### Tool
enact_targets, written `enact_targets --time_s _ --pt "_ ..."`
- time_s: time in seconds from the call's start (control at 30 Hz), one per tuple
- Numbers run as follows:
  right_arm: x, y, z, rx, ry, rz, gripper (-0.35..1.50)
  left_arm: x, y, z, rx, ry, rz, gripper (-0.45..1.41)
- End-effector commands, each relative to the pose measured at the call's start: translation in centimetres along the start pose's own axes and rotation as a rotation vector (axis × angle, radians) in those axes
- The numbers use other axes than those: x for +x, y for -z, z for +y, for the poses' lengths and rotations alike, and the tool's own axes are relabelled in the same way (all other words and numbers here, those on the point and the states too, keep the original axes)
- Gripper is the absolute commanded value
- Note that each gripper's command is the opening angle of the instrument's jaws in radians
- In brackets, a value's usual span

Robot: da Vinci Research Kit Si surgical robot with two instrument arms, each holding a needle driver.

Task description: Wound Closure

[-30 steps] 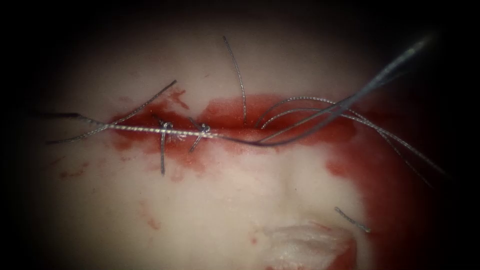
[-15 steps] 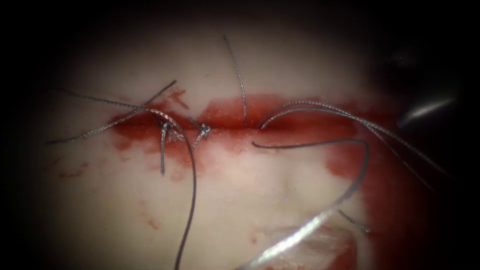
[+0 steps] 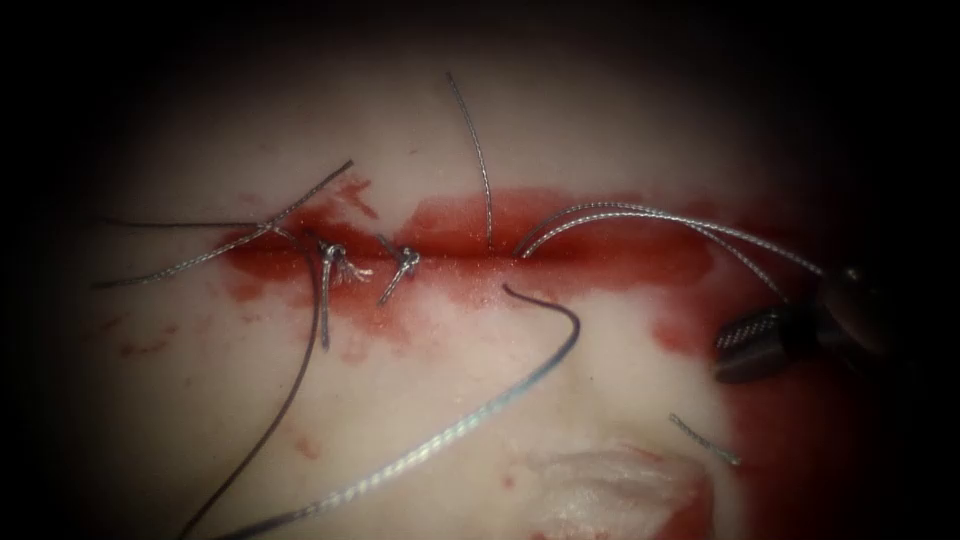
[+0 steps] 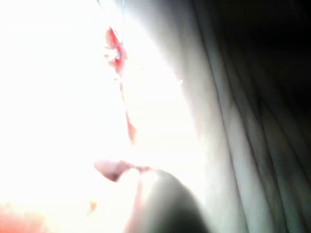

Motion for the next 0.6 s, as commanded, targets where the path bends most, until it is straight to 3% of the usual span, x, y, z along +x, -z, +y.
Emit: enact_targets --time_s 0.03,0.23,0.3,0.33,0.37,0.43,0.53,0.6 --pt "0.35 -0.03 0.03 -0.009 -0.178 0.023 0.81 -0.08 -0.09 -0.08 0.014 -0.015 0.007 -0.45" --pt "0.52 -0.14 -0.17 0.053 -0.539 -0.042 0.89 0.20 -0.43 -0.37 0.090 -0.026 0.083 -0.45" --pt "0.52 -0.18 -0.25 0.105 -0.658 -0.035 0.93 0.28 -0.51 -0.47 0.119 -0.032 0.114 -0.45" --pt "0.52 -0.23 -0.35 0.192 -0.780 -0.012 0.98 0.37 -0.58 -0.58 0.148 -0.045 0.145 -0.45" --pt "0.53 -0.26 -0.40 0.219 -0.786 -0.001 0.98 0.39 -0.60 -0.63 0.160 -0.053 0.157 -0.45" --pt "0.56 -0.33 -0.48 0.267 -0.790 0.025 0.42 0.44 -0.63 -0.71 0.188 -0.059 0.187 -0.45" --pt "0.65 -0.44 -0.54 0.279 -0.800 0.046 0.39 0.48 -0.62 -0.78 0.205 -0.068 0.205 -0.45" --pt "0.74 -0.54 -0.54 0.274 -0.808 0.060 0.47 0.52 -0.58 -0.80 0.223 -0.074 0.227 -0.45"
